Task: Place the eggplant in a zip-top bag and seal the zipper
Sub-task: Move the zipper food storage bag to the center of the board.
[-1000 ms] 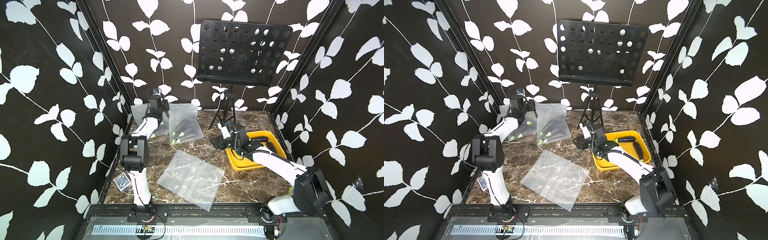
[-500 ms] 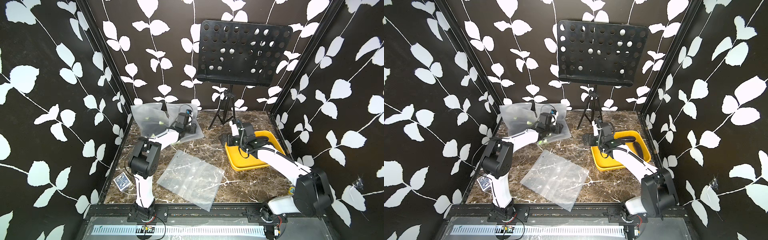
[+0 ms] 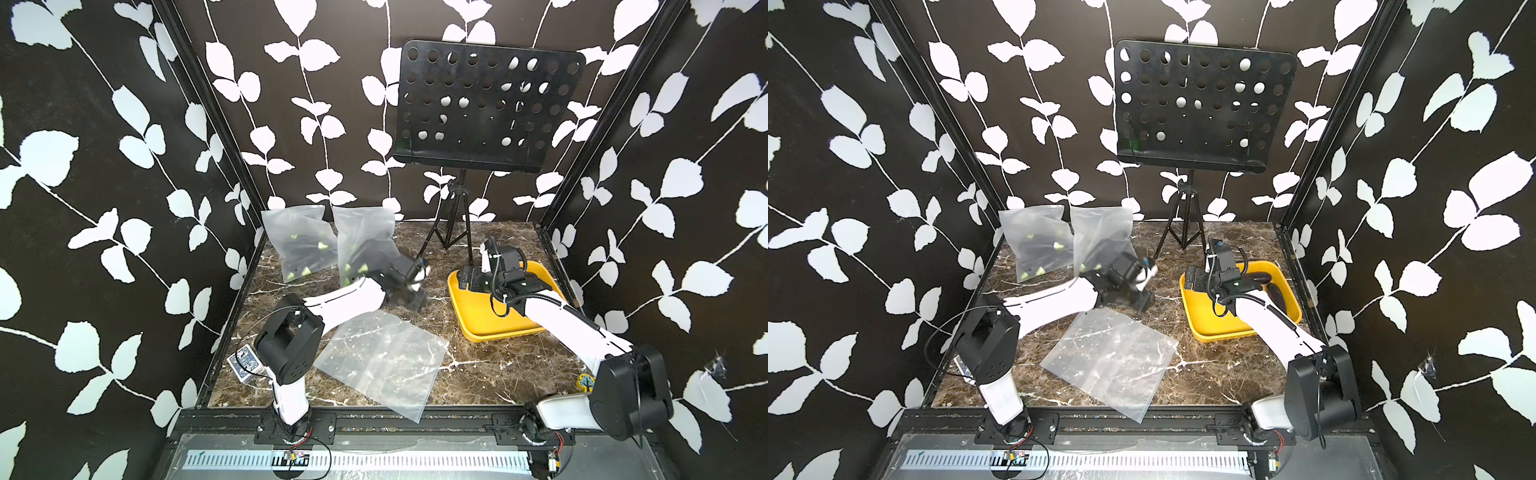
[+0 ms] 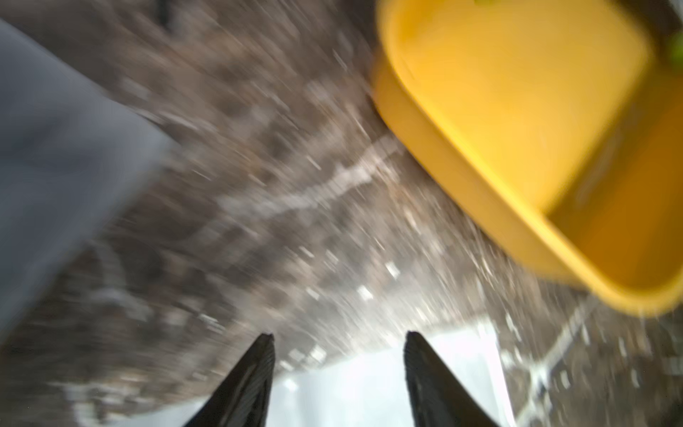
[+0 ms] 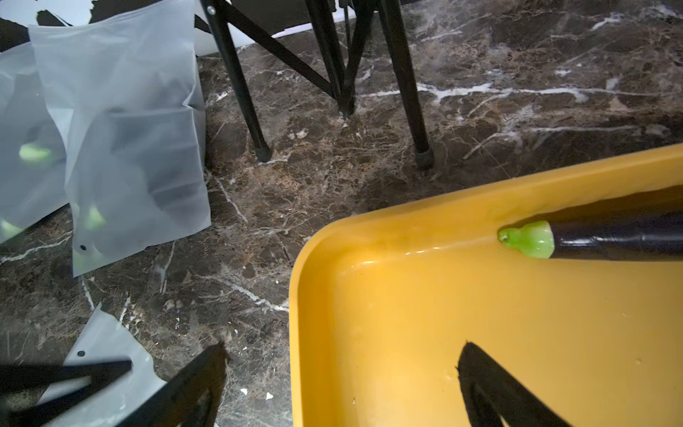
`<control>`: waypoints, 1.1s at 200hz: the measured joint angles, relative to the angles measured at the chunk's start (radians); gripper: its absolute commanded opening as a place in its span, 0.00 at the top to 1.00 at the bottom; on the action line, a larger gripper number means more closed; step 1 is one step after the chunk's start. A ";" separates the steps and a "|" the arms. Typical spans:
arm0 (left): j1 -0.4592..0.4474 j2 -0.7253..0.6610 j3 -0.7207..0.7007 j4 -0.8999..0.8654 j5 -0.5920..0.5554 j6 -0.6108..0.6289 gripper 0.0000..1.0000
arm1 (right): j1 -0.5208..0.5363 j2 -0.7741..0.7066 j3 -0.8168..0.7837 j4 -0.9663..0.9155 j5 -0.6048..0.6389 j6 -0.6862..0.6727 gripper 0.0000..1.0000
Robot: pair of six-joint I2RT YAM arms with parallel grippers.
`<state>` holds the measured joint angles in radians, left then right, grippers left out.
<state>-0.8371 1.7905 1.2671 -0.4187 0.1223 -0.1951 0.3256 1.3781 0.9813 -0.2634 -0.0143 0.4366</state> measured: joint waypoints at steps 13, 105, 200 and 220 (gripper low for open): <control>-0.026 -0.001 -0.052 -0.047 0.054 -0.003 0.45 | -0.007 0.000 0.000 -0.006 0.001 0.002 0.07; -0.005 -0.041 -0.143 -0.208 0.154 -0.032 0.44 | -0.013 0.016 0.024 -0.016 -0.012 0.013 0.08; -0.107 0.068 -0.040 -0.140 0.147 -0.087 0.44 | -0.047 0.027 0.035 -0.038 0.071 0.091 0.13; -0.146 0.095 -0.039 -0.137 0.136 -0.109 0.44 | -0.086 0.027 0.035 -0.042 0.128 0.122 0.13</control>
<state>-0.9836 1.8851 1.2278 -0.5560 0.2581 -0.3042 0.2398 1.4055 1.0168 -0.3054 0.1139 0.5583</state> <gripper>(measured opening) 0.558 0.875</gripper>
